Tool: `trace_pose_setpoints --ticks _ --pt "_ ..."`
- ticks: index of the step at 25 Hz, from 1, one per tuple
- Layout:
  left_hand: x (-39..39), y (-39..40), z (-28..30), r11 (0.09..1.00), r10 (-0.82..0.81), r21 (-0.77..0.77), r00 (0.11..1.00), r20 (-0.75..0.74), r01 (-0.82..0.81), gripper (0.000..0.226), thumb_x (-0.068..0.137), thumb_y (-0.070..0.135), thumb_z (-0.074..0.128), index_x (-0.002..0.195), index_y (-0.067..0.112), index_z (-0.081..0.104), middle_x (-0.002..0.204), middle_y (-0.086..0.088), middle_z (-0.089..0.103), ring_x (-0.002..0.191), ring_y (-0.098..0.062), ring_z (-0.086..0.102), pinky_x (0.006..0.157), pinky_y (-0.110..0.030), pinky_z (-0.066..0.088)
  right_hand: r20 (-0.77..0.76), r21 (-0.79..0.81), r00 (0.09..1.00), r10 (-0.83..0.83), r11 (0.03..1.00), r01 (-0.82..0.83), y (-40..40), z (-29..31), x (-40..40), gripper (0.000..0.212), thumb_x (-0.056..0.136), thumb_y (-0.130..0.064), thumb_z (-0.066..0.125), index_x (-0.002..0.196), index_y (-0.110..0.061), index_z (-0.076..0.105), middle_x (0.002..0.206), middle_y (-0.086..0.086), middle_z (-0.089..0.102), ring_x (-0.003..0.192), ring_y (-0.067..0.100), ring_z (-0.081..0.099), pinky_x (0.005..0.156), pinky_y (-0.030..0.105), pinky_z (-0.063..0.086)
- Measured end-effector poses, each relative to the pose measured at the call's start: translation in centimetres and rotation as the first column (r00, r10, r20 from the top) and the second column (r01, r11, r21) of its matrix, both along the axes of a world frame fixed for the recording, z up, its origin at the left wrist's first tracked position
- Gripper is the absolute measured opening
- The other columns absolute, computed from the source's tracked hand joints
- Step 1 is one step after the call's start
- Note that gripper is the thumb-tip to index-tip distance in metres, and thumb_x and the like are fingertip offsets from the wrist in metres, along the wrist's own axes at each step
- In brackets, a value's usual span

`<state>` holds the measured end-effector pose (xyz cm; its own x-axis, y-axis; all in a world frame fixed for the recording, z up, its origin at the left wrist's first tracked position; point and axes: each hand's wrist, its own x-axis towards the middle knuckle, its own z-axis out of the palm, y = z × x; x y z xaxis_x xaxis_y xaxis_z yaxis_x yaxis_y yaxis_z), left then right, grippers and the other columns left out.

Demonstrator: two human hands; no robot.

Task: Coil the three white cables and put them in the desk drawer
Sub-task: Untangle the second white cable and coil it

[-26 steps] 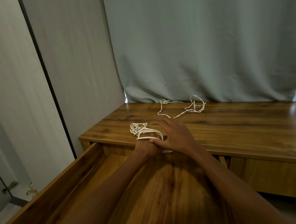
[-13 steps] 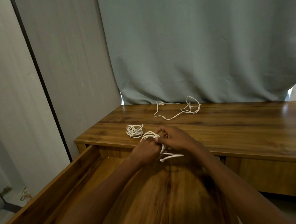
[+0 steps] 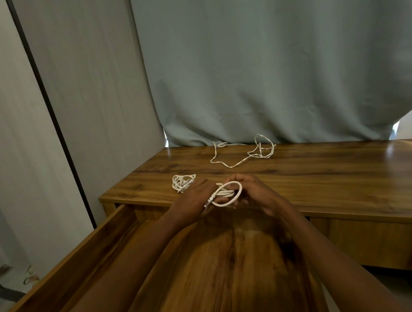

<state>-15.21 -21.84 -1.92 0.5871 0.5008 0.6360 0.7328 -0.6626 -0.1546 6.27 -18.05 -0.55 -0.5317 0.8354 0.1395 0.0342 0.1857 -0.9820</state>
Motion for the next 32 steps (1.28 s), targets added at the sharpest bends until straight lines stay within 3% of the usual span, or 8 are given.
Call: trace_pose_setpoints --ticks 5,10,16,19,23,26,29,32 --pt "0.8 -0.7 1.1 0.919 0.090 -0.388 0.920 0.382 0.071 0.014 0.099 0.031 0.056 0.105 0.022 0.065 0.095 0.014 0.065 0.087 0.005 0.059 0.077 -0.020 0.046 -0.017 0.141 0.991 -0.135 0.981 0.136 -0.7 -0.4 -0.1 0.016 0.104 -0.023 0.052 0.108 -0.021 0.068 0.072 0.010 0.066 0.053 0.015 0.058 0.053 0.026 0.043" --pt "1.9 -1.9 2.6 0.715 0.216 -0.665 0.835 0.506 0.218 0.023 0.102 0.028 0.054 0.083 0.020 0.065 0.063 0.020 0.064 0.064 0.004 0.060 0.065 -0.015 0.045 -0.145 0.450 0.980 -0.134 0.873 0.186 -0.6 -0.1 -0.2 0.039 0.099 -0.014 0.062 0.137 -0.023 0.058 0.118 0.000 0.070 0.105 0.009 0.067 0.084 0.025 0.057" --pt "2.2 -1.6 1.9 0.554 0.253 -0.739 0.768 0.589 0.384 0.030 0.097 0.040 0.060 0.086 0.013 0.065 0.061 0.005 0.057 0.058 -0.011 0.053 0.065 -0.028 0.045 -0.222 0.280 0.943 -0.249 0.910 0.306 0.0 -0.2 -0.5 0.021 0.104 -0.014 0.053 0.121 -0.012 0.065 0.095 0.006 0.076 0.073 0.018 0.074 0.066 0.033 0.060" --pt "2.2 -1.0 1.3 0.507 0.292 -0.742 0.723 0.626 0.437 0.041 0.092 0.051 0.062 0.082 0.012 0.060 0.056 0.001 0.046 0.057 -0.015 0.049 0.065 -0.028 0.043 -0.237 0.413 0.849 -0.472 0.742 0.528 0.9 -1.4 -0.1 0.021 0.105 -0.017 0.050 0.119 -0.018 0.065 0.091 -0.001 0.074 0.069 0.013 0.073 0.066 0.037 0.062" --pt "2.8 -1.0 1.2 0.535 0.310 -0.718 0.686 0.658 0.445 0.041 0.092 0.053 0.053 0.074 0.016 0.054 0.059 0.000 0.048 0.056 -0.013 0.051 0.061 -0.025 0.045 -0.175 0.610 0.777 -0.604 0.553 0.568 1.9 -2.8 0.7 0.025 0.105 -0.017 0.049 0.124 -0.021 0.065 0.092 -0.008 0.073 0.073 0.008 0.071 0.068 0.036 0.061" --pt "3.2 -0.6 1.2 0.586 0.345 -0.706 0.666 0.661 0.398 0.044 0.095 0.052 0.051 0.075 0.013 0.053 0.061 0.000 0.050 0.052 -0.011 0.051 0.057 -0.024 0.045 -0.191 0.528 0.829 -0.526 0.656 0.539 2.3 -3.3 0.9 0.024 0.105 -0.014 0.050 0.123 -0.018 0.065 0.089 -0.002 0.074 0.065 0.012 0.072 0.061 0.032 0.061" --pt "3.4 -0.1 1.2 0.601 0.363 -0.716 0.677 0.641 0.355 0.046 0.099 0.049 0.051 0.070 0.013 0.051 0.056 -0.001 0.052 0.049 -0.012 0.052 0.056 -0.024 0.045 -0.216 0.205 0.908 -0.360 0.892 0.402 2.1 -3.0 0.7 0.020 0.103 -0.011 0.054 0.119 -0.013 0.067 0.085 0.008 0.073 0.060 0.016 0.070 0.057 0.026 0.058" --pt "3.7 0.3 0.8 0.605 0.379 -0.744 0.718 0.584 0.285 0.048 0.098 0.053 0.050 0.067 0.017 0.054 0.056 -0.002 0.058 0.050 -0.015 0.055 0.056 -0.026 0.046 -0.249 -0.030 0.942 -0.225 0.974 0.225 1.6 -2.9 0.4 0.026 0.099 -0.010 0.060 0.124 -0.009 0.066 0.086 0.013 0.073 0.062 0.012 0.068 0.057 0.023 0.056"
